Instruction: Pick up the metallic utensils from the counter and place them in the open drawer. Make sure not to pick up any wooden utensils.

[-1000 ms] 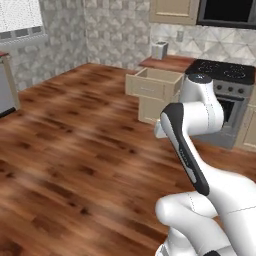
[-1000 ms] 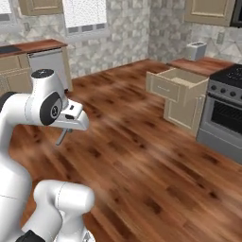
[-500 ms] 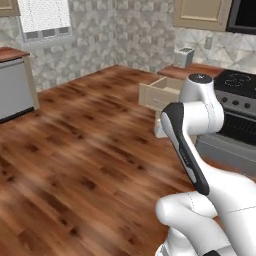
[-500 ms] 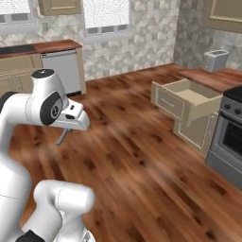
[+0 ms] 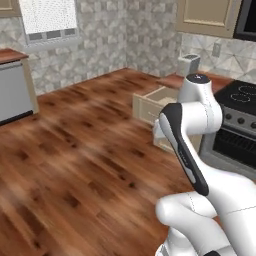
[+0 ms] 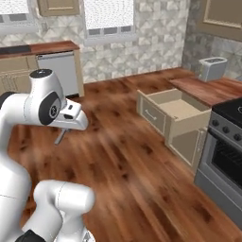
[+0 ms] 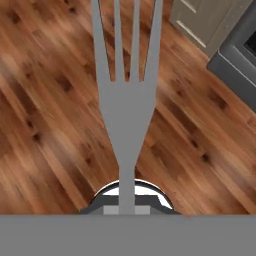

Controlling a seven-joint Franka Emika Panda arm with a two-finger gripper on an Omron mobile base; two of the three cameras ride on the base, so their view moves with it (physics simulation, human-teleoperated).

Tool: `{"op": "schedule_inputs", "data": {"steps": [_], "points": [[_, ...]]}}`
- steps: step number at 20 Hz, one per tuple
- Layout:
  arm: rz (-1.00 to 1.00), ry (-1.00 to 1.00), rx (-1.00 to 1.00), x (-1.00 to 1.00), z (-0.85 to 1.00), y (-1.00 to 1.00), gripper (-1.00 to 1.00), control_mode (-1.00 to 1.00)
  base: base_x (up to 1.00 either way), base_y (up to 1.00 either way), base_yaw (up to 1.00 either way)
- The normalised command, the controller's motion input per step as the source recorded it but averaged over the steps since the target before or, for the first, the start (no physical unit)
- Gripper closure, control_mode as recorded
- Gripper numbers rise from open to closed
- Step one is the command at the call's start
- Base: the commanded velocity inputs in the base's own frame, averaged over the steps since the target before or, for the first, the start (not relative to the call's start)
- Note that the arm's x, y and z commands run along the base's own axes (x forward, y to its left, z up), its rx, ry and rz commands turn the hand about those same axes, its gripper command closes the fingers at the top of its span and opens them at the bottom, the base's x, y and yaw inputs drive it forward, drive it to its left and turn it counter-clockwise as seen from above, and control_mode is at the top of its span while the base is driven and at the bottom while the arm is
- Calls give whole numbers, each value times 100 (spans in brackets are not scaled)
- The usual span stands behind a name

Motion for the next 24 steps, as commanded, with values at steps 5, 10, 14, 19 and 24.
{"op": "schedule_inputs", "data": {"steps": [5,10,14,19,24], "points": [[0,0,0,0,0,0,100,100,100,-100,0],[0,0,0,0,0,0,100,100,100,-94,0],[0,0,0,0,0,0,100,100,100,-63,0],[0,0,0,0,0,0,100,100,100,-52,5],[0,0,0,0,0,0,100,100,80,-44,13]]}}
